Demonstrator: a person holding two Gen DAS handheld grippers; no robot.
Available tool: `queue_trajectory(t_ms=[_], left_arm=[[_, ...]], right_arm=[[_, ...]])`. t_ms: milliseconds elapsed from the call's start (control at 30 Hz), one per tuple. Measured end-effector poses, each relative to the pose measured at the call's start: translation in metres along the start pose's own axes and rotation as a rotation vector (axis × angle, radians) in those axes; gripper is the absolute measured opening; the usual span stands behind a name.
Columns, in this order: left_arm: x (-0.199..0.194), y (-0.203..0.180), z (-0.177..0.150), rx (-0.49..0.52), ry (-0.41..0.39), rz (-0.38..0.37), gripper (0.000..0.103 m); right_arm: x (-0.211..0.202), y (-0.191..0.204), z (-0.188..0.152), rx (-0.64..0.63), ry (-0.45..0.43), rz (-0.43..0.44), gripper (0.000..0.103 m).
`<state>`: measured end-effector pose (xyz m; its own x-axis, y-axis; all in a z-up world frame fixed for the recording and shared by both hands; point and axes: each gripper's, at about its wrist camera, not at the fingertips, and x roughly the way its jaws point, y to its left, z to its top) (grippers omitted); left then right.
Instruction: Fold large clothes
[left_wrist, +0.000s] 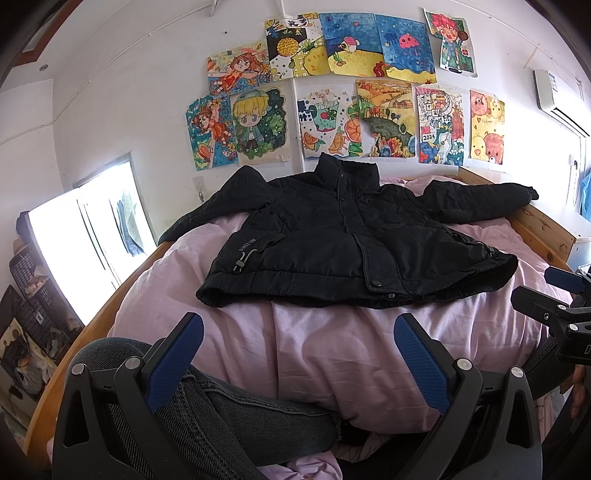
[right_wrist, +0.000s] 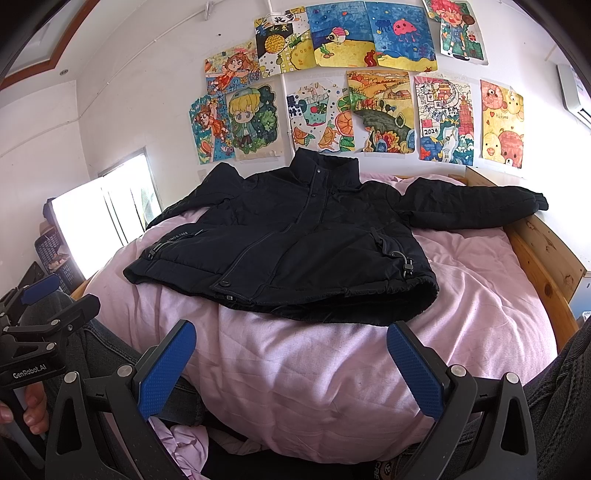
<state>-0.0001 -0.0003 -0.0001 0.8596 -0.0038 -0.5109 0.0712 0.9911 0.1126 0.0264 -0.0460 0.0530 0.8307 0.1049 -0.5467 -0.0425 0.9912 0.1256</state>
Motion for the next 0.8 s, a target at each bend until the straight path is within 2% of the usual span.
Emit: queue_trajectory(t_ms=[633, 800], left_arm=[[0.0000, 0.0000, 0.0000, -0.001, 0.001, 0.001, 0.101], [-0.0020, -0.0029, 0.0083, -0.003, 0.018, -0.003, 0.101]], right_arm=[[-0.0004, -0.0001, 0.0001, 0.001, 0.001, -0.001, 0.103], [-0.0011, 0.0005, 0.0013, 0.001, 0.000, -0.003, 0.103]])
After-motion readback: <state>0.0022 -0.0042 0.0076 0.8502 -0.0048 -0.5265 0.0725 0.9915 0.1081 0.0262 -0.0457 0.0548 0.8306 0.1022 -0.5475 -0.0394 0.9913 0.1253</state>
